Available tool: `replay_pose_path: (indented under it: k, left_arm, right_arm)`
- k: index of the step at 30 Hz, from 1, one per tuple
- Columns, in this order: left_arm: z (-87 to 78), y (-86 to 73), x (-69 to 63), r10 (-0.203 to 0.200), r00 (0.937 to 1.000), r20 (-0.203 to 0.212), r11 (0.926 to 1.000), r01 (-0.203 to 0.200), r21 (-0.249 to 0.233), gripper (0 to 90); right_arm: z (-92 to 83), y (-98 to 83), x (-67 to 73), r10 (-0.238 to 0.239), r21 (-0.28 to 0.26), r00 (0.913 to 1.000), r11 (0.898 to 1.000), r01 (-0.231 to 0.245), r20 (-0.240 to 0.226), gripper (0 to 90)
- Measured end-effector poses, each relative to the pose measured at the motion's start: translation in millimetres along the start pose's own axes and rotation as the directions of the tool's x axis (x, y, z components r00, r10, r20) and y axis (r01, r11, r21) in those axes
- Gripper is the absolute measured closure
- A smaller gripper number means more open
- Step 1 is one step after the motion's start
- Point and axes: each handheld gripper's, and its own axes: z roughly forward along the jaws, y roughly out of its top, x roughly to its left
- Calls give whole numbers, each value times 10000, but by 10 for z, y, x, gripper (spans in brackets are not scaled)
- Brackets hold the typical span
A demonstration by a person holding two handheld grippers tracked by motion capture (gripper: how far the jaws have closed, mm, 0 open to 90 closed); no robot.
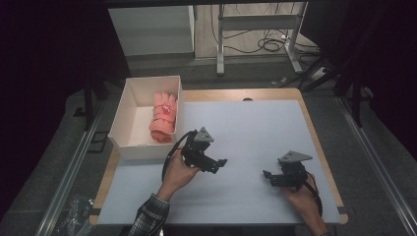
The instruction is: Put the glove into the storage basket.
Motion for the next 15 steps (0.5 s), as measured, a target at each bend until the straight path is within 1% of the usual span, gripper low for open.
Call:
replay_pose_path:
  k: [2,6,8,15]
  left_arm:
    - [49,-92,-10,38,9999,124,10000,-39,85,0]
    - [134,-281,-17,201,9998,-39,9993,-200,324,0]
    - [165,-369,-9,192,9998,-59,9989,-190,424,0]
    - [243,-620,25,-107,9998,-188,9974,120,706,0]
  right_arm:
    - [-1,0,1,18,12,10000,10000,-18,-4,220]
    - [0,-1,1,8,9,10000,10000,-8,-3,220]
    - [0,-1,1,11,10,10000,10000,-11,-1,220]
    - [0,0,1,9,11,10000,10000,-9,-2,220]
